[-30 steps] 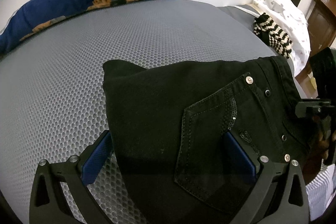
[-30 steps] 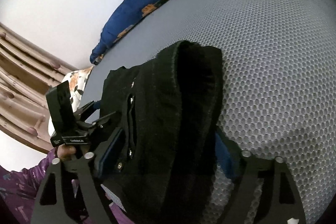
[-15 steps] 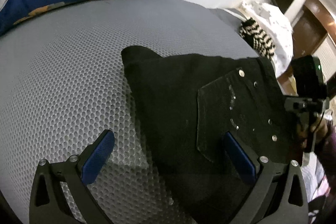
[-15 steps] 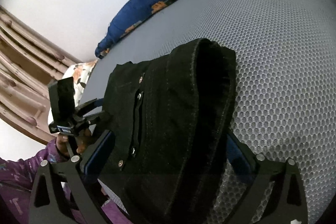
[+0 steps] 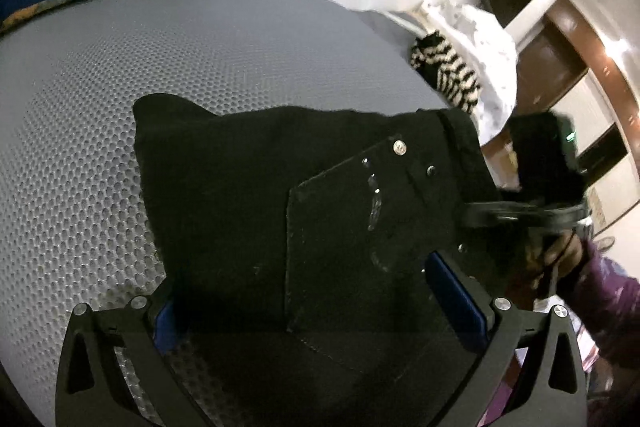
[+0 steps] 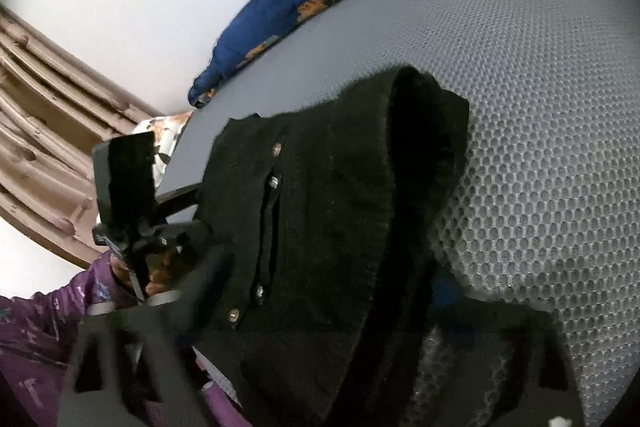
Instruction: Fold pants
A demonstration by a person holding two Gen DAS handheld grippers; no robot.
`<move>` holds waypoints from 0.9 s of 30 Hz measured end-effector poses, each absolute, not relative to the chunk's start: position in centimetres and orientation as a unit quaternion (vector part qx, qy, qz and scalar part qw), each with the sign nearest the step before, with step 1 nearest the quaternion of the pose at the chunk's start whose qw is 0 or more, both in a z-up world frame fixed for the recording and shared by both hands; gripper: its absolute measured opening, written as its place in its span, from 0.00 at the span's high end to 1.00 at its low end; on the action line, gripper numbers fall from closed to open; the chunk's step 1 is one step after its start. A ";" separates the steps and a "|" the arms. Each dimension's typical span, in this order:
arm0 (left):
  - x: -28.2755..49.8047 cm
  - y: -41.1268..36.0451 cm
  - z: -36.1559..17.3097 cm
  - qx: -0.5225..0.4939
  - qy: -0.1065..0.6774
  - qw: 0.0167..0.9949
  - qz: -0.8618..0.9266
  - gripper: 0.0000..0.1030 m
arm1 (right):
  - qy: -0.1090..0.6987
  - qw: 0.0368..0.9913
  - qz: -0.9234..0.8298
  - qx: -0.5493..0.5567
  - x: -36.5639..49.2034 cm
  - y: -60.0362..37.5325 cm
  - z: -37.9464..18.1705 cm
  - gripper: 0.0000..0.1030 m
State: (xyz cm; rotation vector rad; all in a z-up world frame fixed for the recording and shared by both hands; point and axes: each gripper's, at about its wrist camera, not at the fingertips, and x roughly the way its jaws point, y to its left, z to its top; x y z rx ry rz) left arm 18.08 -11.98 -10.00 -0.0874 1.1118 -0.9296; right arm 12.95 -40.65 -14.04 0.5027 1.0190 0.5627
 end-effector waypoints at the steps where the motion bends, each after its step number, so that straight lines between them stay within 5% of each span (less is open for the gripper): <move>1: 18.1 -11.5 -10.1 -0.055 0.505 0.749 -0.426 0.05 | 0.481 0.805 0.254 0.236 12.9 -41.1 -14.4 0.57; 5: 18.2 -10.0 -10.1 -0.058 0.497 0.777 -0.381 0.54 | 0.471 0.795 0.260 0.280 12.6 -42.1 -15.1 0.62; 27: 16.3 -6.6 -8.3 -0.100 0.471 0.776 -0.408 0.82 | 0.421 0.780 0.266 0.379 10.1 -45.4 -15.1 0.73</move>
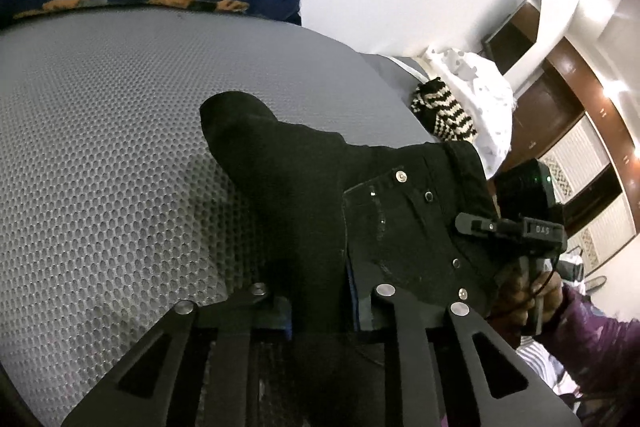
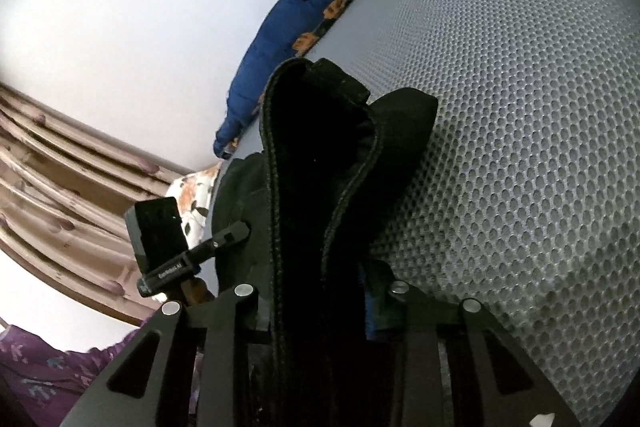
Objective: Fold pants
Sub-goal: 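Pinch the folded black jeans with both grippers and lift the stack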
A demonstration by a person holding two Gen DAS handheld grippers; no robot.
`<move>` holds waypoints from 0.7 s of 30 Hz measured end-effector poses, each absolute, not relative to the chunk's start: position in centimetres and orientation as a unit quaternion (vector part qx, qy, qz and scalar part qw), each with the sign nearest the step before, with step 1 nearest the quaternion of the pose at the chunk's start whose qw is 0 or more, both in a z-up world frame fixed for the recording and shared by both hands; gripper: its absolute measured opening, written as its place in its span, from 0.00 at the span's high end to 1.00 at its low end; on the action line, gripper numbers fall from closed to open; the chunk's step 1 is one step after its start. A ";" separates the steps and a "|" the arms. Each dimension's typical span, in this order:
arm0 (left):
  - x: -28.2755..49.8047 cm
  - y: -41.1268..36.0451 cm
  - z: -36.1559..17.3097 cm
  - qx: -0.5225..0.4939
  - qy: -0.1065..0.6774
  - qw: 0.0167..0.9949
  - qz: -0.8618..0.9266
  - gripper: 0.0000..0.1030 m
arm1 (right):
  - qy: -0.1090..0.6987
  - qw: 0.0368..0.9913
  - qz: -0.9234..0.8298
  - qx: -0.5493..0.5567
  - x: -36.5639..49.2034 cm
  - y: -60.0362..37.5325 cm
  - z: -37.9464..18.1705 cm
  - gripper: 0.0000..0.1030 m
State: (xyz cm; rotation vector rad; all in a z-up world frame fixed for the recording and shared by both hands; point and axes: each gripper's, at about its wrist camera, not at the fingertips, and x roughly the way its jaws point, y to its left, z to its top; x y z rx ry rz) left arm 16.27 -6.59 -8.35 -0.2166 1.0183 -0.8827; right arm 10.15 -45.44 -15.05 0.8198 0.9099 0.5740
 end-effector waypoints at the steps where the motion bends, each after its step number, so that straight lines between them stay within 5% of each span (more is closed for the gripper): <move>1: 16.2 -6.4 -8.3 -0.108 0.470 0.775 -0.408 0.82 | 0.421 0.781 0.264 0.379 10.0 -45.5 -15.0 0.73; 21: 16.1 1.4 -5.2 -0.120 0.449 0.800 -0.379 0.83 | 0.403 0.763 0.287 0.415 11.9 -42.5 -15.0 0.74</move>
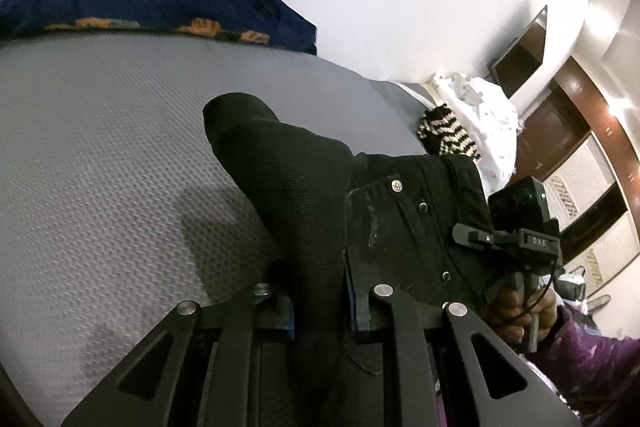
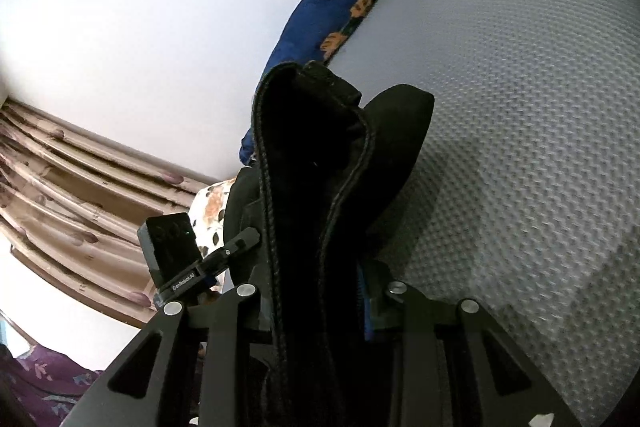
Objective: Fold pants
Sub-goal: 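Pinch the folded black jeans with both grippers and lift the stack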
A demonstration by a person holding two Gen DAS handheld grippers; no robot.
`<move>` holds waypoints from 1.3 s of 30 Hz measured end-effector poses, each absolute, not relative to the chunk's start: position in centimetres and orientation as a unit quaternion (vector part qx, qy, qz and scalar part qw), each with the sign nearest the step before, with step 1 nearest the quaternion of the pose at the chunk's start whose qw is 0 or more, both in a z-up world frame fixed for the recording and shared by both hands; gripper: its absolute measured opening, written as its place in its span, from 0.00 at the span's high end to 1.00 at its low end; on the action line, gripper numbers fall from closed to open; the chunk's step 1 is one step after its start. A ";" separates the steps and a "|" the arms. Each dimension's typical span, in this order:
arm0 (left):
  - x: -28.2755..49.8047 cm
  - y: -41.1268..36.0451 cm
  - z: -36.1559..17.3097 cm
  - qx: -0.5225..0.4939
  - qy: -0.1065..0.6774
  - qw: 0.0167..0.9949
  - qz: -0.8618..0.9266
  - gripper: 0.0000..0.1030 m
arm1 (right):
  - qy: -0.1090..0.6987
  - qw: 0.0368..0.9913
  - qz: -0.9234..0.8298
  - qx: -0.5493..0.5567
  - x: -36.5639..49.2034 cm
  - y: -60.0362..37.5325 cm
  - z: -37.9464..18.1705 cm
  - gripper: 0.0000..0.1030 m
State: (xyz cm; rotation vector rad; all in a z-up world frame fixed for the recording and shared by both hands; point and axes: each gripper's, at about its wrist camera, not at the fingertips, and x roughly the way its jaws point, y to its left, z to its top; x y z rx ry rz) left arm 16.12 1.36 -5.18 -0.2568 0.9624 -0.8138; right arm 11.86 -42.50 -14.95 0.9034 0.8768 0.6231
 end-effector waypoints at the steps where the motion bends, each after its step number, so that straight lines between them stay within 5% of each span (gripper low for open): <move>1: 16.1 1.5 -5.0 -0.119 0.448 0.802 -0.376 0.83 | 0.403 0.763 0.288 0.415 12.0 -42.2 -15.0 0.74; 39: 30.4 14.0 0.5 -0.058 0.381 0.900 -0.205 0.83 | 0.417 0.738 0.394 0.355 33.2 -23.2 -11.6 0.74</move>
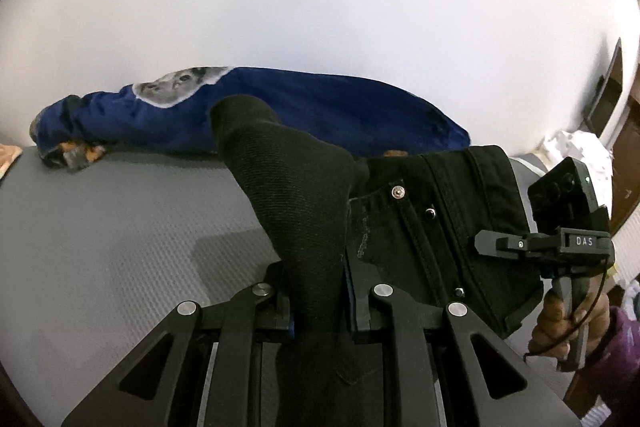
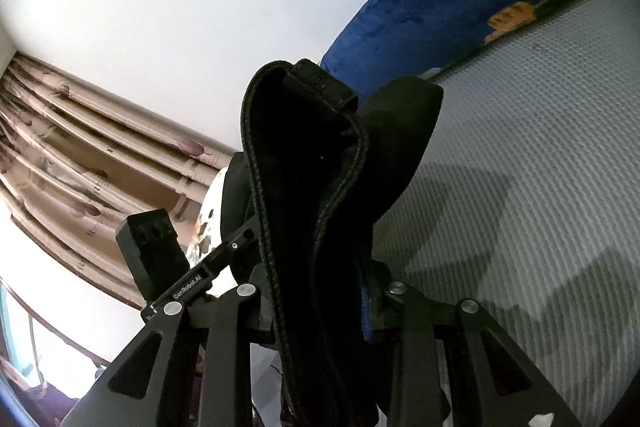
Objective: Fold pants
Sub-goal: 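Pinch the folded black jeans with both grippers and lift the stack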
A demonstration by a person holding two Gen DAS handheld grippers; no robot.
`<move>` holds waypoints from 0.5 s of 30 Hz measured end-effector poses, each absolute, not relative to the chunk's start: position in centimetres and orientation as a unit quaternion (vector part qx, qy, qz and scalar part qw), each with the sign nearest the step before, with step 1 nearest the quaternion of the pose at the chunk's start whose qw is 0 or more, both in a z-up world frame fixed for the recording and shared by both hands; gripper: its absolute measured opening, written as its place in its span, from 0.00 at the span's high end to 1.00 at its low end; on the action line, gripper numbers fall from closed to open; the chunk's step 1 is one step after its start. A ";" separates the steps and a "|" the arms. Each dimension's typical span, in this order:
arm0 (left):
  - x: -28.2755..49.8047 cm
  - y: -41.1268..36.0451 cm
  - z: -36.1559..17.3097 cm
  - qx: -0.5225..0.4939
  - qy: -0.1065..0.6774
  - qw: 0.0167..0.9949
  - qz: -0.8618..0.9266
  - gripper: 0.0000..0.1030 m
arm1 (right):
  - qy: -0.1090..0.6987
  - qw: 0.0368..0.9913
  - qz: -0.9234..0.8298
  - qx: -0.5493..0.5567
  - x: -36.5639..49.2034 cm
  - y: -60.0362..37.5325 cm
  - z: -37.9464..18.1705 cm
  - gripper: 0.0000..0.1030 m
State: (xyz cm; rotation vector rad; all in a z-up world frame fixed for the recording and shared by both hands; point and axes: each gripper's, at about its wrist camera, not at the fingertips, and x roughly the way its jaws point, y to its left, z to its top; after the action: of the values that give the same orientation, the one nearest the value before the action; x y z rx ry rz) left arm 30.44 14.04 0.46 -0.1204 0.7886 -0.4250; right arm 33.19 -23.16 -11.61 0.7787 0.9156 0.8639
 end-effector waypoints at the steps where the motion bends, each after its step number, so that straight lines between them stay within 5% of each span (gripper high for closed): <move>1: 30.8 14.3 0.5 -0.058 0.381 0.900 -0.204 0.83 | 0.417 0.738 0.394 0.354 33.5 -23.0 -11.7 0.74; 15: 34.9 16.1 -1.0 -0.047 0.380 0.906 -0.180 0.83 | 0.423 0.730 0.402 0.356 38.3 -20.3 -12.8 0.74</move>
State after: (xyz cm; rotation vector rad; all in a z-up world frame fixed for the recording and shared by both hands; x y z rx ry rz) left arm 34.95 16.14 -1.05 -0.0976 0.7849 -0.3717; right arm 38.28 -20.35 -12.78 0.7832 0.9314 0.8862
